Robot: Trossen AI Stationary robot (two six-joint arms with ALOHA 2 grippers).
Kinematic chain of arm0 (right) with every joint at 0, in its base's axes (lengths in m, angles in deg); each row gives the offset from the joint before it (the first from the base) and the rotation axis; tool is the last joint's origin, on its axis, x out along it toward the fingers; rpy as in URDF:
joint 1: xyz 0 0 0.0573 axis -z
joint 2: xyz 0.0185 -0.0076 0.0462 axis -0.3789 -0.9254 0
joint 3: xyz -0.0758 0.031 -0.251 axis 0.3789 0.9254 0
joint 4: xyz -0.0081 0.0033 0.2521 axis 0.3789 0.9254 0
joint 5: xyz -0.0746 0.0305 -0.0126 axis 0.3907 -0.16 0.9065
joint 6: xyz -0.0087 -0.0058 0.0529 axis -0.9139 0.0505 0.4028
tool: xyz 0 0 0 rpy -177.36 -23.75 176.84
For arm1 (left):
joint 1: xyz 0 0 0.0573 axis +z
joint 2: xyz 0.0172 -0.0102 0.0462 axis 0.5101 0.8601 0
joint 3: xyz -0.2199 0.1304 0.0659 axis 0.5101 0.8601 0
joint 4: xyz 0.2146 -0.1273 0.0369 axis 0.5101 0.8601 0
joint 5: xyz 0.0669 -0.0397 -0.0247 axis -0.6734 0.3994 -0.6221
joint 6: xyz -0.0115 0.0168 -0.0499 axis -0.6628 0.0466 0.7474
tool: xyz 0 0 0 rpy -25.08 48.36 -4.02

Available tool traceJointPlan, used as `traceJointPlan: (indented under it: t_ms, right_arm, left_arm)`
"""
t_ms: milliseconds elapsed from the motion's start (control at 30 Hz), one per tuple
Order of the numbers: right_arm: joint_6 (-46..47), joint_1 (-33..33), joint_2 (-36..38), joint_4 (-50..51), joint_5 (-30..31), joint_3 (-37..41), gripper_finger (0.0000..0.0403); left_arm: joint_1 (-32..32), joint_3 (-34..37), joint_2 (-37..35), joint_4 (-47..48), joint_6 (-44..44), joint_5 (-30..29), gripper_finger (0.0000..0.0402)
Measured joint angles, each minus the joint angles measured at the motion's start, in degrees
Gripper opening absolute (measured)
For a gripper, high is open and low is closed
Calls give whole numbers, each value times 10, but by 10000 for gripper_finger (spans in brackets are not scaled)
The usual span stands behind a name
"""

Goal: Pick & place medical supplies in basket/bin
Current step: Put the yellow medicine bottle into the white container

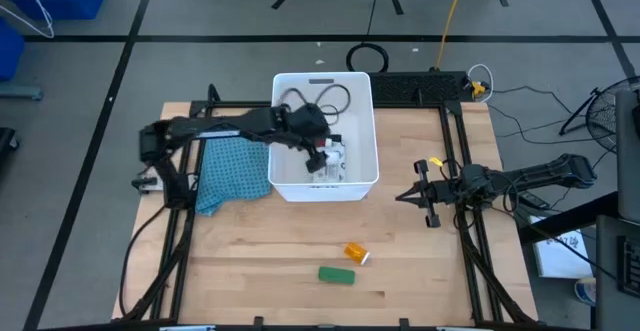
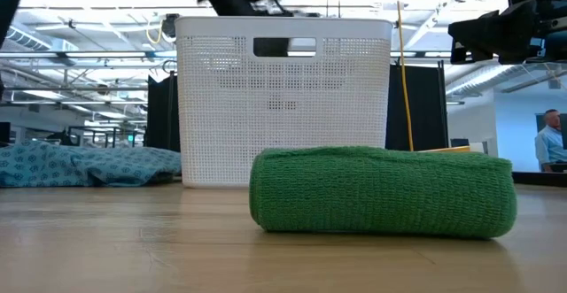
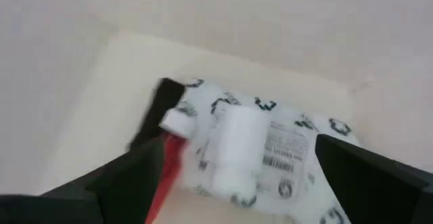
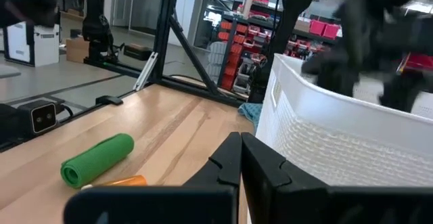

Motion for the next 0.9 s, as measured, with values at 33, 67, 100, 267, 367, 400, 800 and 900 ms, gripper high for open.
traceJointPlan:
  t_ms: [33,67,100,267,367,400,800,900]
  right_arm:
    - [0,0,0,0,0,0,0]
    - [0,0,-1,1,0,0,0]
    - [0,0,-1,2,0,0,0]
    - [9,0,-1,3,0,0,0]
    - [18,0,-1,3,-1,0,0]
    - [23,0,0,3,-1,0,0]
    - [55,0,-1,4,0,0,0]
    - [60,0,-1,4,1,0,0]
  left_arm:
    - [-3,0,-19,7,0,-12,376]
    - [-8,0,-39,11,0,-25,368]
    - [-14,0,-60,20,0,-39,357]
    - [-71,39,-174,32,-28,-105,261]
    - [-107,122,-259,-36,-21,-130,176]
    - [-115,160,-289,-58,-19,-131,147]
    - [-227,640,-633,-461,32,-193,3]
    - [-233,730,-684,-525,34,-204,3]
